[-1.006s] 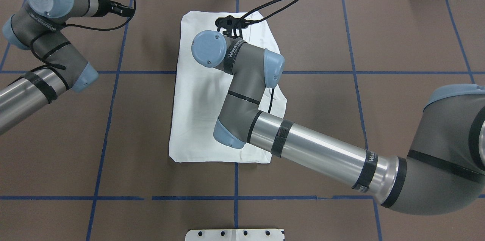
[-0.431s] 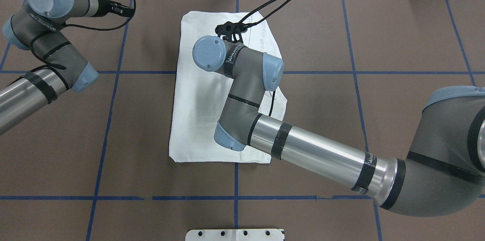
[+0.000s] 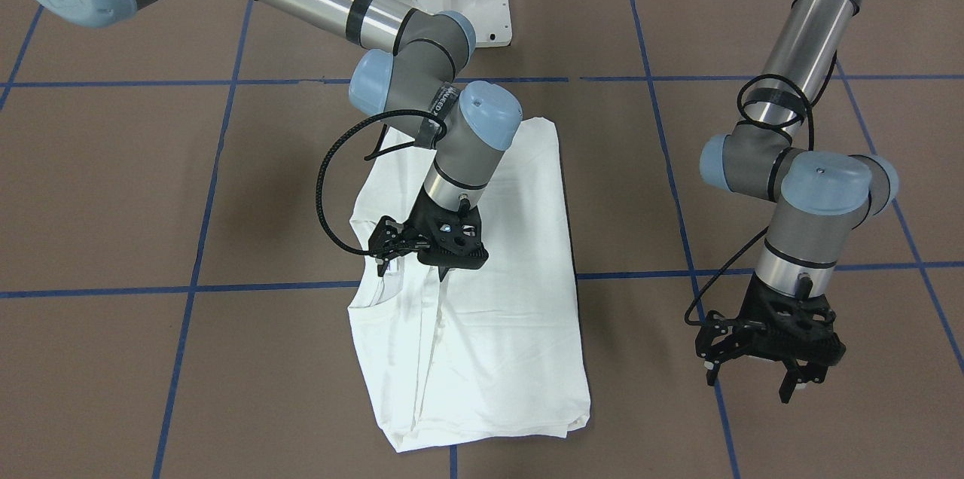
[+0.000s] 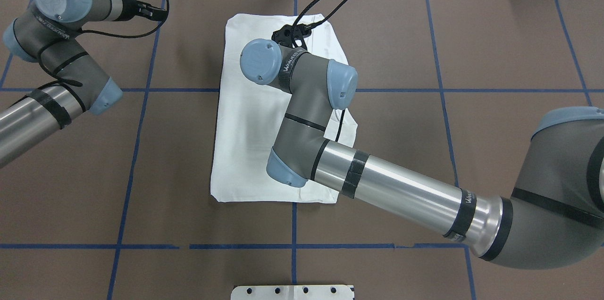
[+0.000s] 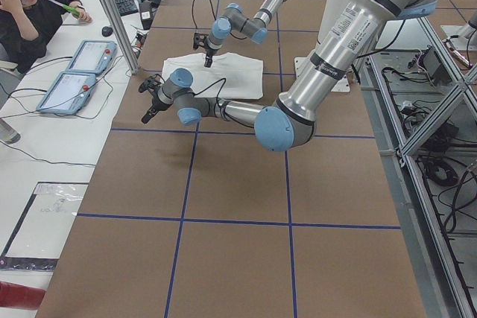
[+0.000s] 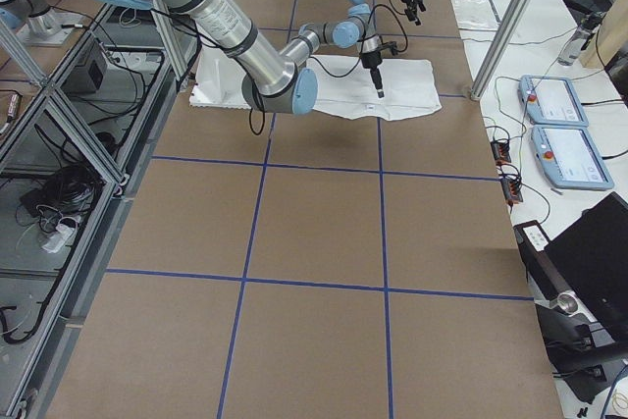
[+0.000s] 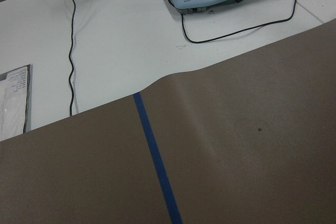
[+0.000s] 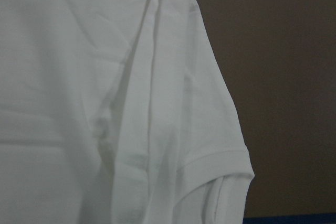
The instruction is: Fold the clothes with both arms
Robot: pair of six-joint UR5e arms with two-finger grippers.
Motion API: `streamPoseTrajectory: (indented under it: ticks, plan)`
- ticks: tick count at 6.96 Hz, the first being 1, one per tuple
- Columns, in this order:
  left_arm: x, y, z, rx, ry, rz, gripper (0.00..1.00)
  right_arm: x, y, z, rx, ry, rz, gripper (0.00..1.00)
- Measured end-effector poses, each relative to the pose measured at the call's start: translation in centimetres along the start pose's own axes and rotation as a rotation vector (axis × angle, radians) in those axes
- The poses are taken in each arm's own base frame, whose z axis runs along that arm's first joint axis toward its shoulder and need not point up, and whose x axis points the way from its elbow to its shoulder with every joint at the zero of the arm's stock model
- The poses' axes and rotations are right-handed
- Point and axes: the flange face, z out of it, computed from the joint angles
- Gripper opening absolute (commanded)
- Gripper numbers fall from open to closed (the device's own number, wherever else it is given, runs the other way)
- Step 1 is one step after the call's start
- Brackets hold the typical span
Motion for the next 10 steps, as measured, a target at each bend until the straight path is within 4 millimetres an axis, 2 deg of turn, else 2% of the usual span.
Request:
streamPoseTrajectory:
  ticks: [2,3,4,5,6,7,8,9,10]
  plan:
    - [0.0,0.0,0.0,0.000,0.001,0.000,1.00,2.3,0.5,1.5,-0.032,0.065,-0.052,1.00]
    - [0.0,0.0,0.0,0.000,0.000,0.000,1.00,4.9,0.6,3.0,-0.048,0.103,-0.090,1.00]
    - [0.0,0.0,0.0,0.000,0.000,0.000,1.00,8.8,1.2,4.8,-0.052,0.124,-0.131,1.00]
    - [0.0,0.0,0.0,0.000,0.000,0.000,1.00,11.9,1.7,5.4,-0.046,0.123,-0.158,1.00]
    - [0.0,0.0,0.0,0.000,0.000,0.000,1.00,13.0,1.4,4.2,-0.029,0.098,-0.163,1.00]
    - [0.0,0.0,0.0,-0.001,0.001,0.000,1.00,12.9,1.0,1.5,-0.006,0.040,-0.147,1.00]
    - [0.0,0.0,0.0,0.000,0.001,0.000,1.00,12.7,0.9,-1.7,0.008,-0.053,-0.106,1.00]
    - [0.0,0.0,0.0,0.001,0.002,0.000,1.00,12.1,1.1,-4.1,0.026,-0.149,-0.045,1.00]
    - [0.0,0.0,0.0,0.002,0.003,0.001,1.00,10.9,1.1,-5.1,0.058,-0.239,0.007,1.00]
